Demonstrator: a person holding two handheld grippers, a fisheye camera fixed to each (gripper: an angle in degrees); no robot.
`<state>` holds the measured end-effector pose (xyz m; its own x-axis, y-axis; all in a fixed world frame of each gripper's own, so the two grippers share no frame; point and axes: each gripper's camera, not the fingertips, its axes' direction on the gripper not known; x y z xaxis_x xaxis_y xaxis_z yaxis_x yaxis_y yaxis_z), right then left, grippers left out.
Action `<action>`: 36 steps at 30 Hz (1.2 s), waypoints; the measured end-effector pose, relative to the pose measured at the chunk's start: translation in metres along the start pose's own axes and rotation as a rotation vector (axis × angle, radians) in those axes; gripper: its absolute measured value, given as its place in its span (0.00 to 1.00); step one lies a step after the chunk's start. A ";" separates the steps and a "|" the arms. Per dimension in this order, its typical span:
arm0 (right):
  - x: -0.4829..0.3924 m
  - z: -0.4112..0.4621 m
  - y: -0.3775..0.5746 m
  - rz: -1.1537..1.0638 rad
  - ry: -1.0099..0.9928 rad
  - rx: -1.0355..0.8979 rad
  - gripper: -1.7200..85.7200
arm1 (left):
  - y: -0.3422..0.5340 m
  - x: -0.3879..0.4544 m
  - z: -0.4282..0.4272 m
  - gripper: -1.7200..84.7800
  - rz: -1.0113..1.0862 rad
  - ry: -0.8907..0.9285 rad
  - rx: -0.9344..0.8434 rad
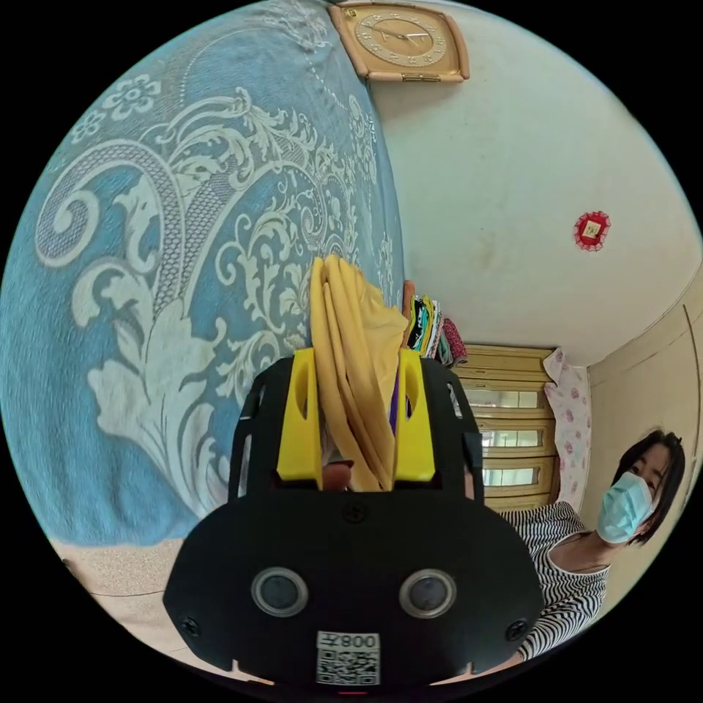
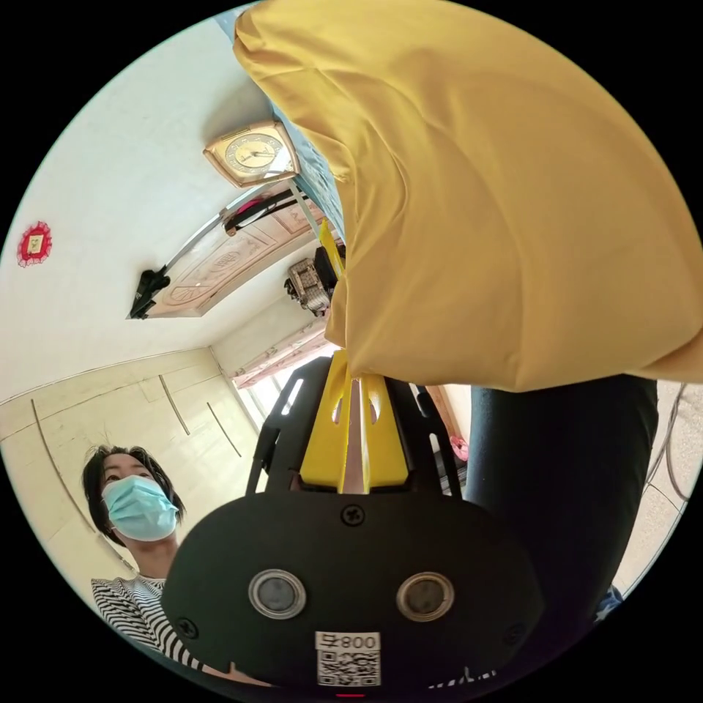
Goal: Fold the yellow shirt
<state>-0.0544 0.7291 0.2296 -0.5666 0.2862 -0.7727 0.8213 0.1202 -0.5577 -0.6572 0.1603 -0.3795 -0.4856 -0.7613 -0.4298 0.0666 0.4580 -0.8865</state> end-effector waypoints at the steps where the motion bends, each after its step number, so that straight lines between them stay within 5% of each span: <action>1: -0.001 0.002 0.007 0.002 0.004 -0.002 0.02 | -0.006 -0.003 0.006 0.19 -0.002 0.003 -0.003; 13: -0.023 0.031 0.096 -0.006 0.031 -0.040 0.02 | -0.075 -0.051 0.141 0.07 0.049 -0.169 -0.083; 36: -0.183 -0.019 0.395 -0.332 -0.101 0.063 0.03 | -0.064 -0.053 0.398 0.05 0.387 0.035 -0.143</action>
<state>0.3749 0.7423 0.1565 -0.8084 0.1457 -0.5704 0.5872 0.1310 -0.7988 -0.2885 -0.0113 -0.3687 -0.4779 -0.5055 -0.7184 0.1298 0.7682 -0.6269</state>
